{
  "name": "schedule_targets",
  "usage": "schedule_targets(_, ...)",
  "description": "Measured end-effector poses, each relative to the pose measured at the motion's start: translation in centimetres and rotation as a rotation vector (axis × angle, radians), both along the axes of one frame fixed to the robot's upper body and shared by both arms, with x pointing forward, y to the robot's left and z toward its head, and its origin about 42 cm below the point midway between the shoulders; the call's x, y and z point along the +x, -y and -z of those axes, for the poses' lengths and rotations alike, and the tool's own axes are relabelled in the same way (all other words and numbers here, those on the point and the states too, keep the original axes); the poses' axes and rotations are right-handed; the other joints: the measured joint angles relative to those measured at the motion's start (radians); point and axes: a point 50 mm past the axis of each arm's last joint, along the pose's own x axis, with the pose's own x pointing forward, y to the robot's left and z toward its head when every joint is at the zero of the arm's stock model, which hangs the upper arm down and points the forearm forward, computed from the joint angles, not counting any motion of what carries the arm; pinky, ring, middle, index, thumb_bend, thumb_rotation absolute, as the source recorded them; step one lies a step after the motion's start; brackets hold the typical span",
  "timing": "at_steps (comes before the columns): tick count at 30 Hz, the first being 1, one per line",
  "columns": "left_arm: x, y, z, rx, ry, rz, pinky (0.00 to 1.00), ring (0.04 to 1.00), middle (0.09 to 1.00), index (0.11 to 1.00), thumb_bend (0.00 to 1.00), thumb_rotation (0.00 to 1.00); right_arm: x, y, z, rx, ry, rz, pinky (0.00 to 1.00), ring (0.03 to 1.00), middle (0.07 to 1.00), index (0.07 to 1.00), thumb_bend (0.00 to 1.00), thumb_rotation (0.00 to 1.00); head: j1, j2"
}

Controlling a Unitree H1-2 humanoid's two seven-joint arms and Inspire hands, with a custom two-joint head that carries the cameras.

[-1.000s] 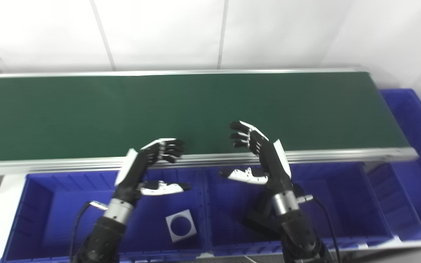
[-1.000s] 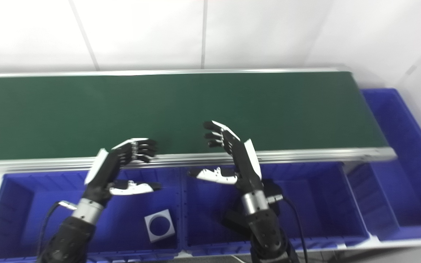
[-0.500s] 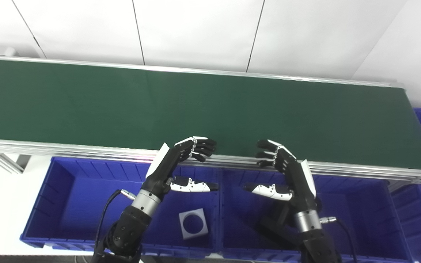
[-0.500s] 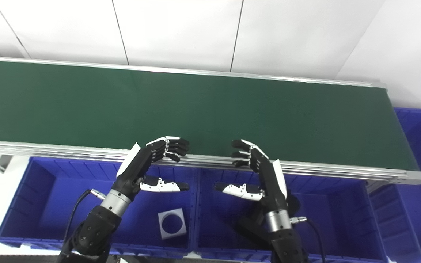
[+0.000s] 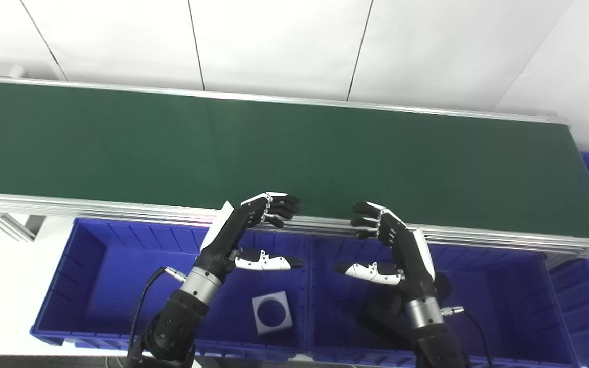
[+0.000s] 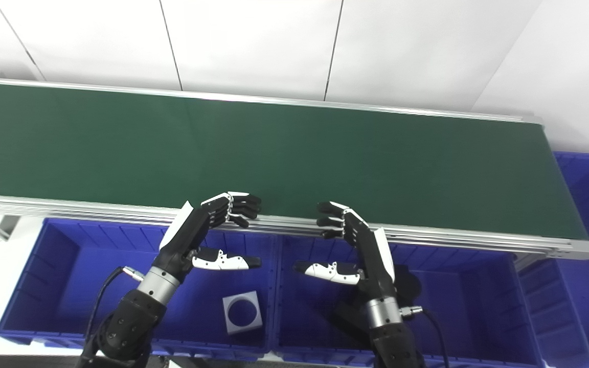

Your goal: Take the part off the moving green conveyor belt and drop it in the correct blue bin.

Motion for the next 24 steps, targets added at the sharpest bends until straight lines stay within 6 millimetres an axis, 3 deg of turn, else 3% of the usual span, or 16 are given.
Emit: schedule_targets(24, -0.19, -0.18, 0.07, 0.004, -0.010, -0.004, 0.62, 0.678, 0.697, 0.712, 0.67, 0.00, 0.03, -0.24, -0.09, -0.006, 0.018, 0.022, 0.57, 0.668, 0.759, 0.724, 0.73, 0.12, -0.012, -0.006)
